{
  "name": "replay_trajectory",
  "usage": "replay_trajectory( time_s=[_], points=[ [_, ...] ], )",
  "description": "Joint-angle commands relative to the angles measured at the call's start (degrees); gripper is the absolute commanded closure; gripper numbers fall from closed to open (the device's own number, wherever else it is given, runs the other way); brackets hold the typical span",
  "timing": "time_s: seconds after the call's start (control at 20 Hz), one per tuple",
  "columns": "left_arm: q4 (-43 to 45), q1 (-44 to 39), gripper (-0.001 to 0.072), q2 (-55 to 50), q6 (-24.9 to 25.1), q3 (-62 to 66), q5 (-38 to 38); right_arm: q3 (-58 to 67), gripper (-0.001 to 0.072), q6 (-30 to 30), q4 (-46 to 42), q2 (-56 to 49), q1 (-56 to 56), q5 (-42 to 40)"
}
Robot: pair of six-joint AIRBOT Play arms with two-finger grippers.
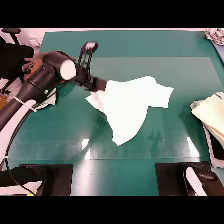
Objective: Fold the shirts.
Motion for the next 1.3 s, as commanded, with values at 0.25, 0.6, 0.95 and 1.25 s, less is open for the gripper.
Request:
replay_trajectory(
  time_s=[0.25, 0.6, 0.95, 1.25],
  points=[
    [12.28, 6.67, 0.0681, 0.04, -9.33, -4.94, -6.38, -23.12, 0.0348, -0.13, -0.39, 11.47, 13.22, 2.80],
    [10.25, 13.75, 0.0681, 0.09, 3.69, -4.94, -8.20, -31.93, 0.0348, 3.72, -0.37, 16.81, 19.06, 4.17],
    [15.76, 14.16, 0.0673, 0.02, 15.65, -4.83, -5.11, -32.13, 0.0347, 3.93, -0.39, 16.79, 21.05, -0.11],
    [8.57, 14.14, -0.0002, 1.33, 8.94, 5.31, -12.70, -32.06, 0.0344, 3.23, -0.42, 13.00, 21.05, -1.42]
  ],
)
